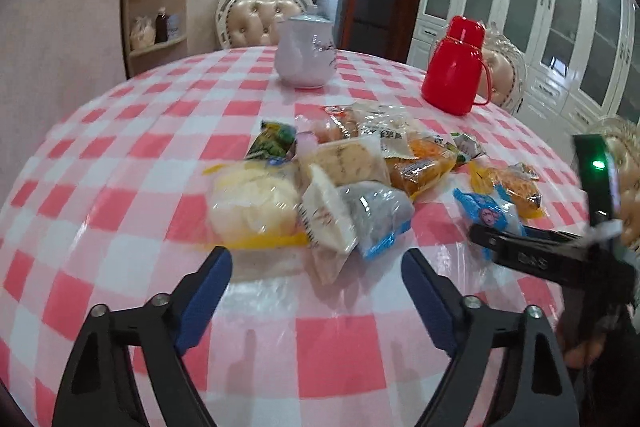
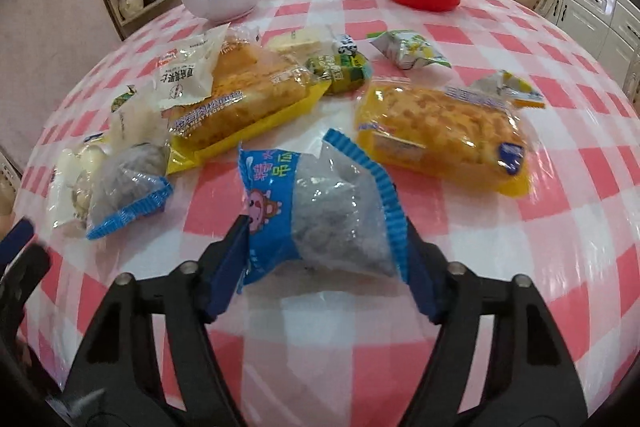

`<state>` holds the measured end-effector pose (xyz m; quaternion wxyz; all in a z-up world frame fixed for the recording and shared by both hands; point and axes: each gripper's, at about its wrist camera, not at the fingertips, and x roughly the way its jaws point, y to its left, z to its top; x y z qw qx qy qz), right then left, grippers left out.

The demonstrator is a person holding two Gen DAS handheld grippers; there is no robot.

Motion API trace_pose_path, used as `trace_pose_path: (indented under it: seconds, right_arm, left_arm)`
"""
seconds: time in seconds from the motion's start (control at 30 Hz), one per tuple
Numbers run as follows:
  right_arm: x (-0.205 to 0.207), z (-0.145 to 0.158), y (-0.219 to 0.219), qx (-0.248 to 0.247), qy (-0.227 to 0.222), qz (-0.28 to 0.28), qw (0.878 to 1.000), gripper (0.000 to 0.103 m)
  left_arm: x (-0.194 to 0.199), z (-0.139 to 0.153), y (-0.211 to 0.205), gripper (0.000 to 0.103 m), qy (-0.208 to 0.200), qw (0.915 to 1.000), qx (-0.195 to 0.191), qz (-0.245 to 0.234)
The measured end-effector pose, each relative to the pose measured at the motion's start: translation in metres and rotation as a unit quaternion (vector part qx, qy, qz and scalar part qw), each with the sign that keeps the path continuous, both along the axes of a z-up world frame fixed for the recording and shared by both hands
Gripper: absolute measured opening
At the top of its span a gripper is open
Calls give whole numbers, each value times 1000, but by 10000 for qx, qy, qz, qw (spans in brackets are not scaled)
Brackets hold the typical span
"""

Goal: Organize snacks
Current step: 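Grasp the white paper pouch with the left tool while the right tool grasps the blue-edged bag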

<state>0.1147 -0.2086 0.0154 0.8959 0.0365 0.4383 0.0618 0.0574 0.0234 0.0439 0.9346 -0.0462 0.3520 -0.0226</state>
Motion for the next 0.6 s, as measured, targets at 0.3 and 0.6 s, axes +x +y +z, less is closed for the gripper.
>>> trace_pose_path:
  seconds: [0.3,0.6]
  right_arm:
    - [-56,17,-22,583,-332,-23,9977,50]
    - [-73,26,-25,752,-514,56,9958,33]
  left_arm:
    - [41,-12,-9,27,195,9992,70,-350]
    - [-5,-8,-8,21,5,9983,-52,-574]
